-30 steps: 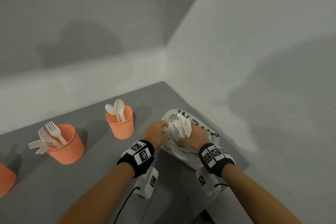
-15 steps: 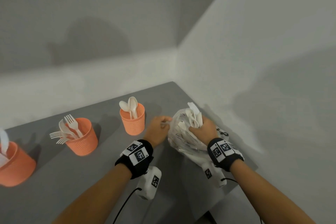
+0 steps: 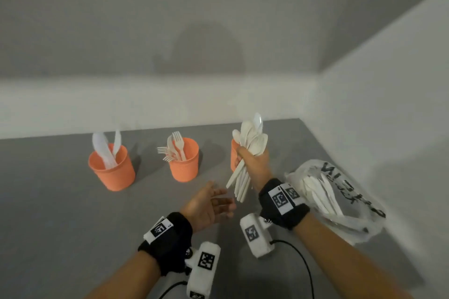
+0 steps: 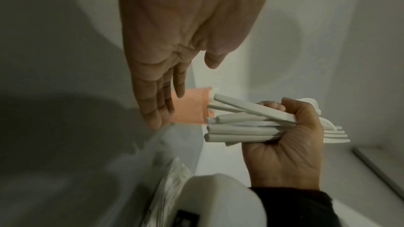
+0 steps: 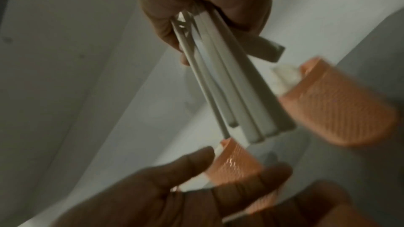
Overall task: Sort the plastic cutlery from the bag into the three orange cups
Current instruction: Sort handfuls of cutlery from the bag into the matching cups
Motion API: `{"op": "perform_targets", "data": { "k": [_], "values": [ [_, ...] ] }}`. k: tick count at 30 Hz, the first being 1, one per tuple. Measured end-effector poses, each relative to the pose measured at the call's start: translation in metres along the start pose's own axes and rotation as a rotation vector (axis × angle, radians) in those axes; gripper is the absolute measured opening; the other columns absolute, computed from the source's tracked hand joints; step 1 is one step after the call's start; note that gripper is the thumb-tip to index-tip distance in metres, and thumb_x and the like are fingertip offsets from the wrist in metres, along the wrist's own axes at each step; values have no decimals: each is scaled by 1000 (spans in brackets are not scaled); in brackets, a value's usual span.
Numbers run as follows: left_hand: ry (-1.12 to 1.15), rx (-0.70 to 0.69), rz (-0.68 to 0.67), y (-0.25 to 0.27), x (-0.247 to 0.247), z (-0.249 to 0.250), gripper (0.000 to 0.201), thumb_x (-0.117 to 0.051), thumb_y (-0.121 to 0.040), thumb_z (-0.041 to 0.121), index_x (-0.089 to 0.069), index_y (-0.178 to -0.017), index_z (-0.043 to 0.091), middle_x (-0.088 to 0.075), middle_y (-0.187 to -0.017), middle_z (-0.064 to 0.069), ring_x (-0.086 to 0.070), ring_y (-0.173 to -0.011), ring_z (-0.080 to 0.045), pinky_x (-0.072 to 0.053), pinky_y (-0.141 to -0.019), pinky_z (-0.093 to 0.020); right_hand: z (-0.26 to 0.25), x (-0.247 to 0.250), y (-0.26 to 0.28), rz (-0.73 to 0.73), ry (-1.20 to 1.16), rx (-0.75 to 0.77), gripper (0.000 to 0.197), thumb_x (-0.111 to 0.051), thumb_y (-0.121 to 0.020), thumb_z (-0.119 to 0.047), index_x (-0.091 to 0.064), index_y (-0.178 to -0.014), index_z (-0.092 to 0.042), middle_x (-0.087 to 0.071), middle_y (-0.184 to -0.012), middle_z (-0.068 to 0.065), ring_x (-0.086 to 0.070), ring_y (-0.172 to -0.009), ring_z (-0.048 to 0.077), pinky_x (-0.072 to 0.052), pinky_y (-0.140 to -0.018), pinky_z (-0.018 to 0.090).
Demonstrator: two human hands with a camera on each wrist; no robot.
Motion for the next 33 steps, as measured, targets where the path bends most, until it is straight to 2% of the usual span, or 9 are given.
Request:
{"op": "perform_targets", "data": {
  "k": [4,9,13,16,20,24,26,28,33],
  "values": [
    [130,10,14,19,43,-1,57,-28,-95,55,-49,-121,8,-57,-113,-22,-63,-84,-30,-58,-65,-39,30,-68,17,-113,48,-40,20,-61,-74,-1,-56,-67,-19,-54,-55,-1,-52,-54,16,-45,-62,33],
    [206,-103,12,39,70,17,33,-33,-99,28,-60,-97,9,-66,-82,-7,-64,-69,-16,-57,-64,-28,44,-130,44,-152,-49,-76,14,-66,-76,4,-58,-84,-4,-54,-57,3,-50,-40,4,-45,-46,19],
    [284,-111,63,54,89,23,35,-30,-95,7,-62,-81,1,-67,-68,-10,-66,-57,-16,-56,-52,-25,46,-144,53,-103,-129,-26,42,-69,-73,-1,-53,-111,12,-52,-73,16,-48,-43,6,-44,-44,15],
    [260,-98,61,61,91,28,41,-32,-95,10,-65,-72,3,-66,-64,-9,-65,-53,-16,-56,-51,-23,40,-151,56,-156,-123,11,20,-67,-77,7,-60,-93,-3,-55,-68,10,-48,-41,1,-45,-44,15],
    [259,-96,102,60,95,44,37,-35,-98,31,-61,-81,12,-62,-54,0,-57,-42,-10,-43,-39,-15,48,-165,64,-301,-44,-3,33,-67,-76,9,-54,-71,-20,-60,-67,-11,-59,-60,-1,-50,-64,20],
    [147,-118,90,56,95,54,40,-32,-100,36,-58,-79,14,-54,-47,2,-48,-34,-6,-34,-32,-11,61,-187,66,-506,114,-46,16,-68,-78,-1,-68,-79,-17,-71,-88,1,-66,-81,1,-48,-77,17],
    [92,-110,83,55,92,54,42,-29,-100,37,-56,-76,15,-51,-47,2,-46,-34,-6,-31,-33,-10,63,-192,65,-544,80,-77,12,-70,-73,-6,-67,-75,-17,-72,-95,12,-67,-91,13,-50,-83,18],
    [-2,-95,125,54,94,54,41,-28,-99,32,-56,-75,14,-51,-50,-1,-47,-40,-9,-34,-38,-13,63,-190,62,-518,34,-116,9,-68,-72,-8,-62,-75,-14,-69,-83,18,-69,-82,21,-54,-78,25],
    [-419,-280,211,59,105,83,19,-42,-90,6,-54,-79,15,-55,-72,-1,-54,-64,-10,-47,-53,-18,66,-159,40,-279,-36,-133,32,-48,-81,12,-53,-77,-19,-52,-52,-5,-49,-41,7,-44,-48,24]
  ]
}}
Point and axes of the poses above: each hand's wrist, its own y-axis away from the middle knuckle, its own x-axis out of the back of the hand, z = x × y, the point moved 10 cm from there along -y, towards the middle knuckle
